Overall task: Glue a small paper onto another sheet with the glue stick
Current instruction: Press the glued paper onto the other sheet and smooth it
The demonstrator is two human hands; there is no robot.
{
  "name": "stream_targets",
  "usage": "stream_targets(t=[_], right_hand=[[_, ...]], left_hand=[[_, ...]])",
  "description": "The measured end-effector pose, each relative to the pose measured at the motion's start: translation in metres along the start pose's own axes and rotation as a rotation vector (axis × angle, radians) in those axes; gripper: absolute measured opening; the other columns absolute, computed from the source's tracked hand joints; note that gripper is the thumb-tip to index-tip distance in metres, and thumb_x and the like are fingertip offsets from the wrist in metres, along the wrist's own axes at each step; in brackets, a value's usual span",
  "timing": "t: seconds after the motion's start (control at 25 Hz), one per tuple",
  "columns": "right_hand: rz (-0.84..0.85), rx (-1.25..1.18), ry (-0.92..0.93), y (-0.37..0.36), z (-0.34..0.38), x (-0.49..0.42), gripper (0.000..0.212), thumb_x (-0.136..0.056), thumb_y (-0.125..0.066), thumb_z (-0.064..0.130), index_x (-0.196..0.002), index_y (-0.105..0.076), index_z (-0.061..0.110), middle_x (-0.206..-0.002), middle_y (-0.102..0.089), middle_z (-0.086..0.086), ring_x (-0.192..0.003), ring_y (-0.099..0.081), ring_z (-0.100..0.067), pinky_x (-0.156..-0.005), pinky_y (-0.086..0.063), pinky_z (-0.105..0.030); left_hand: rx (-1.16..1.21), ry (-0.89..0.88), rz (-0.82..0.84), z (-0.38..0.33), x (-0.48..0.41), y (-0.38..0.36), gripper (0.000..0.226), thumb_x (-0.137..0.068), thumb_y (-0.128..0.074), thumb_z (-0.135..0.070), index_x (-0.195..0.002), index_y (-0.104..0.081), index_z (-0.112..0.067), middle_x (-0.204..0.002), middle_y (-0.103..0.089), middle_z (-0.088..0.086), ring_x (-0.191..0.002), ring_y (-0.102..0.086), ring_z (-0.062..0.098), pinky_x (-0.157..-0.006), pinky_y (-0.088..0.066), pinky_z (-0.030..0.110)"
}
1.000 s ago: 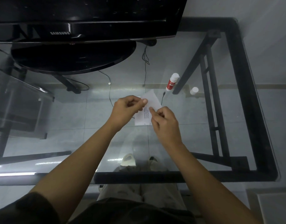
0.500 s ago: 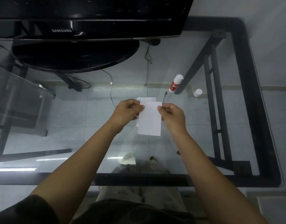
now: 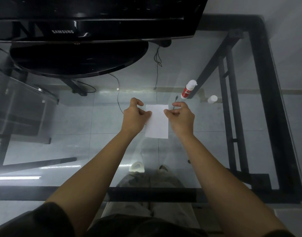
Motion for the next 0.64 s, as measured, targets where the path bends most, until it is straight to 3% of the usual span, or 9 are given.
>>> stream_targets(t=[0.24,0.48,0.64], right_hand=[[-0.019,0.027,0.032,-0.0040,-0.0018,-0.0043,0.028,-0.079,-0.071,0.020,-0.102,-0.057,0.013,-0.066,-0.059,0.008,-0.059,-0.052,0.001,-0.079,-0.044,-0.024],[-0.062,0.083,0.039,-0.0062,0.0005,-0.0050,0.028,-0.079,-0.071,0.022,-0.102,-0.057,0.012,-0.068,-0.061,0.006,-0.054,-0.048,0.003,-0.075,-0.041,-0.019],[-0.080,0.100,0.033,-0.0062,0.0044,-0.0037,0.029,-0.079,-0.071,0.020,-0.102,-0.057,0.010,-0.074,-0.066,0.000,-0.061,-0.052,-0.007,-0.082,-0.046,-0.028]], left_hand=[[-0.069,0.002,-0.007,0.0006,-0.0034,-0.0024,0.028,-0.084,-0.064,-0.016,-0.097,-0.040,-0.019,-0.062,-0.058,-0.005,-0.059,-0.055,0.005,-0.044,-0.036,0.008],[-0.095,0.028,-0.008,-0.0022,-0.0058,-0.0040,0.029,-0.084,-0.062,-0.014,-0.104,-0.041,-0.013,-0.063,-0.058,-0.004,-0.059,-0.055,0.006,-0.047,-0.035,0.015],[-0.111,0.042,-0.017,-0.0030,-0.0064,-0.0058,0.030,-0.084,-0.062,-0.014,-0.105,-0.041,-0.011,-0.066,-0.059,0.000,-0.060,-0.053,0.006,-0.047,-0.034,0.015]])
Point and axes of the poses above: each hand's wrist, its own x-axis away from the middle knuckle, its own y-axis out of the back of the hand, z = x × y, the point moved 4 cm from there along -x, towards the middle knuckle
